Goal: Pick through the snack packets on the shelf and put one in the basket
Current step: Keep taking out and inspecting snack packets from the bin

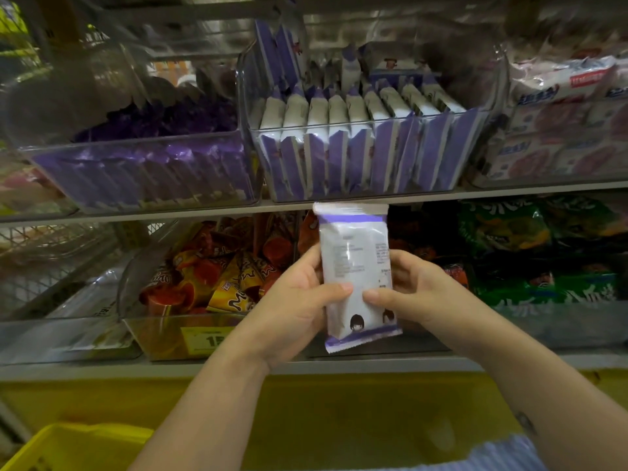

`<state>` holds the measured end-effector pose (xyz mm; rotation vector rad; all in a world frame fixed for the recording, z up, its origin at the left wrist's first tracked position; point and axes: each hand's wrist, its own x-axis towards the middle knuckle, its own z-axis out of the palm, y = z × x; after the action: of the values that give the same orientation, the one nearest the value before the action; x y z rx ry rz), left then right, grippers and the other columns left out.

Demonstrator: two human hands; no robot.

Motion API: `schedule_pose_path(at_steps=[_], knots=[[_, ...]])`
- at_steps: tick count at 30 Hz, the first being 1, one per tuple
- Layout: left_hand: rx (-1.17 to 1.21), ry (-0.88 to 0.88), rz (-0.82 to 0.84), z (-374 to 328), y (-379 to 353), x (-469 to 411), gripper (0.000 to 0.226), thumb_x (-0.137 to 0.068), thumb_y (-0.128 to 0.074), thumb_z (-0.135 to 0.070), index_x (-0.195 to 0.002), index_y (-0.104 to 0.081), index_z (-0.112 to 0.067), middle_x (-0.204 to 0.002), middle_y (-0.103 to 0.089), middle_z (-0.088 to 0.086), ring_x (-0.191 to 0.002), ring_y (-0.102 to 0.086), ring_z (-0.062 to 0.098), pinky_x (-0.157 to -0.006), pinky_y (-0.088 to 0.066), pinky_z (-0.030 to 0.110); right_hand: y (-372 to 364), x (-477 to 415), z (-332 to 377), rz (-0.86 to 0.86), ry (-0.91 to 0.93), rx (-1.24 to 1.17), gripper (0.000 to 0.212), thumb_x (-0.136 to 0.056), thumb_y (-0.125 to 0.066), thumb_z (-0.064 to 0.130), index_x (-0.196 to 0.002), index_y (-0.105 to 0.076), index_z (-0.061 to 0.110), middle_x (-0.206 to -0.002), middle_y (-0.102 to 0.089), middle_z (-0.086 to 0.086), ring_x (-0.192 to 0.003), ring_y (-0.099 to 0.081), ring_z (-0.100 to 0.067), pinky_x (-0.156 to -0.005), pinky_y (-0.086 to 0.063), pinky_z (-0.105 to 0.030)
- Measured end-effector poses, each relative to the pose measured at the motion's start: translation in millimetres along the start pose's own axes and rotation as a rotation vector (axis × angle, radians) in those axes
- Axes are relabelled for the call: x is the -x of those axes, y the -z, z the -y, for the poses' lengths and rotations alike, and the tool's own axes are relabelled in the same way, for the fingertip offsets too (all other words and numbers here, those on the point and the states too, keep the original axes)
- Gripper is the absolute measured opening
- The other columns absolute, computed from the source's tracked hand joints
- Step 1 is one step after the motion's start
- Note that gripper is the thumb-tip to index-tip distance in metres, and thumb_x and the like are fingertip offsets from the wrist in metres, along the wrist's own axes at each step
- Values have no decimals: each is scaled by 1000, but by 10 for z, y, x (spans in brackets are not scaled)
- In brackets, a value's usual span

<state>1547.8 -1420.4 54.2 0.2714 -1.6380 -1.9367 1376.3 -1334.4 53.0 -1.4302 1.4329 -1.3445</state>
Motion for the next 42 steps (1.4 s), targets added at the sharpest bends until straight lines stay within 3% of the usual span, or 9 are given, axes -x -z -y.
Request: schedule_pose_path(at_steps=[4, 6, 9, 15, 19, 27, 32, 37, 42], knots=[[-243, -201, -351, -29, 154, -51, 55, -77, -72, -22, -122, -51, -45, -117, -68, -10, -108, -66, 8, -84, -57, 29, 36, 4, 30, -69, 115, 191, 46, -77, -79, 15, -107, -57, 43, -99, -70, 18, -92, -68, 1, -67, -58, -21], [-441, -285, -383, -59, 229, -35, 52, -75, -76, -28, -115, -53, -51, -111, -66, -22, -103, -64, -2, -77, -55, 17, 25, 23, 65, -79, 170, 296, 50, -78, -78, 13, -103, -57, 51, -98, -66, 28, -92, -65, 8, -63, -55, -15], [-673, -279, -293, -57, 278, -15, 43, -83, -75, -20, -112, -59, -47, -108, -68, -25, -102, -64, -3, -77, -53, 15, -15, 35, 78, -135, 258, 387, 57, -75, -81, 13, -103, -56, 55, -97, -62, 39, -94, -61, 14, -65, -54, -11], [-359, -240, -281, -132, 387, 10, 30, -72, -73, -24, -101, -68, -27, -99, -74, -6, -94, -70, 10, -71, -56, 20, 42, 12, 104, -262, 302, 245, 47, -66, -83, 27, -104, -62, 44, -99, -70, 24, -99, -63, 8, -72, -55, -13], [-225, -216, -301, -150, 464, 28, 25, -69, -76, -24, -92, -73, -34, -103, -74, 1, -100, -71, 18, -74, -58, 25, 116, 18, 111, -290, 250, 43, 37, -57, -78, 31, -92, -67, 24, -94, -75, 11, -91, -71, -6, -72, -58, -21], [-96, -204, -276, -104, 487, 8, 30, -67, -78, -26, -96, -74, -30, -107, -74, 4, -102, -70, 19, -76, -59, 28, 109, 40, 135, -327, 266, -124, 14, -67, -72, 25, -77, -69, 16, -83, -77, 0, -82, -74, -14, -59, -56, -17], [-207, -199, -385, -58, 409, -33, 41, -73, -69, -33, -112, -64, -22, -102, -76, 0, -93, -72, 13, -68, -56, 21, 104, 35, 152, -296, 217, -167, 20, -72, -65, 31, -80, -63, 13, -78, -76, -2, -79, -74, -16, -61, -57, -20], [-367, -228, -490, -45, 304, -45, 40, -73, -65, -50, -109, -64, -31, -96, -76, -13, -88, -71, 3, -63, -53, 13, 89, 25, 155, -245, 107, -282, 14, -85, -58, 24, -84, -54, 11, -72, -74, -6, -62, -70, -14, -49, -52, -21], [-304, -184, -585, -43, 293, -60, 60, -67, -68, -55, -120, -61, -28, -91, -74, -22, -85, -70, 0, -66, -53, 21, 72, 13, 125, -239, -47, -354, 14, -98, -49, 14, -87, -53, 8, -71, -74, -8, -60, -71, -15, -50, -56, -25]])
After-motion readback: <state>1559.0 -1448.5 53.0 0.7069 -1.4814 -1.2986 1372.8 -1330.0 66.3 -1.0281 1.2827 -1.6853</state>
